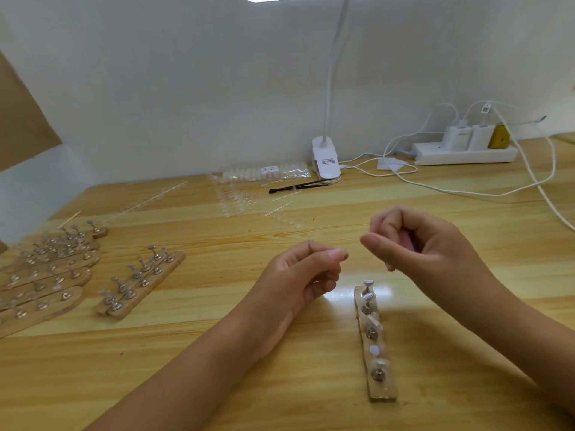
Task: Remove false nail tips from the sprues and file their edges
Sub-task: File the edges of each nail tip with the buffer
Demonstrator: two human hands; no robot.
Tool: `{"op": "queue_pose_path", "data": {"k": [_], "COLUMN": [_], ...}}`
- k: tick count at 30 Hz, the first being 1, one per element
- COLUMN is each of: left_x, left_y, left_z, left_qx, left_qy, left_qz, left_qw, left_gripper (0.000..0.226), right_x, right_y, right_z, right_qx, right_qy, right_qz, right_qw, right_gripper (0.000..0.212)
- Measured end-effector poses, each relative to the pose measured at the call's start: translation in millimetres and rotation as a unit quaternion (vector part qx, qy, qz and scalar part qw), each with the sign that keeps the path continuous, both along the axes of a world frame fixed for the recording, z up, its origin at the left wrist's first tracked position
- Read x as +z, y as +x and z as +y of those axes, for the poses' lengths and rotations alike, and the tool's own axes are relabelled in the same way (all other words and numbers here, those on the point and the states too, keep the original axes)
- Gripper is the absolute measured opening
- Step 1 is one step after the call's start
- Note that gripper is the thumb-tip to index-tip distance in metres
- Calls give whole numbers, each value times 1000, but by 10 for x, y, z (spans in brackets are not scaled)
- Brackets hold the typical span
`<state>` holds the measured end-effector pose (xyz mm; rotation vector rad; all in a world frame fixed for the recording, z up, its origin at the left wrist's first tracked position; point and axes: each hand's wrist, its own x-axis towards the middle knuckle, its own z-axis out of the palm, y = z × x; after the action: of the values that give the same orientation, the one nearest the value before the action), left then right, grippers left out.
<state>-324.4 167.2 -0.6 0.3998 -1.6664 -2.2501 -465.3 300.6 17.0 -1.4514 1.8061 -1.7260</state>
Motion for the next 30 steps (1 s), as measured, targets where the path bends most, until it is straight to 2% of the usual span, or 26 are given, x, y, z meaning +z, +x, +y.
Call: {"op": "queue_pose_path", "data": {"k": [4,7,10,12,15,16,18,20,21,22,28,30], "left_x": [-8,-8,-9,-14,-24,-27,-31,-32,-33,-35,-47,-54], "left_y": [3,6,9,11,8,10,13,17,17,18,0,-3], "left_z": [-3,0,9,13,9,6,-4,-12,-14,-14,-21,-29], "left_qx": [22,35,40,43,56,62,75,83,85,85,101,103], "left_qy": [-22,-52,-64,-68,-66,-66,-71,-80,-84,-87,-103,-105], "left_qz": [-10,-20,-24,-23,-20,-18,-17,-20,-20,-20,-32,-34], "left_qw": [999,998,997,997,996,996,994,993,993,992,989,989], "left_gripper": [21,18,18,17,11,11,14,17,17,17,17,19], "right_x": [-45,-87,-88,-102,-78,-68,-27,14,25,35,22,17], "right_y": [-112,-192,-229,-258,-298,-323,-387,-455,-485,-508,-567,-576], "right_z": [-47,-97,-96,-70,-38,-27,10,53,69,84,135,132], "right_qx": [25,16,-7,-22,-28,-41,-94,-132,-125,-104,-6,17], "right_qy": [101,128,113,126,138,125,111,148,176,203,301,314], "right_qz": [-178,-250,-242,-198,-152,-111,51,260,339,382,383,361], "right_qw": [978,960,964,972,978,985,988,945,916,896,873,878], "right_gripper": [15,38,47,50,39,36,28,22,22,23,28,30]}}
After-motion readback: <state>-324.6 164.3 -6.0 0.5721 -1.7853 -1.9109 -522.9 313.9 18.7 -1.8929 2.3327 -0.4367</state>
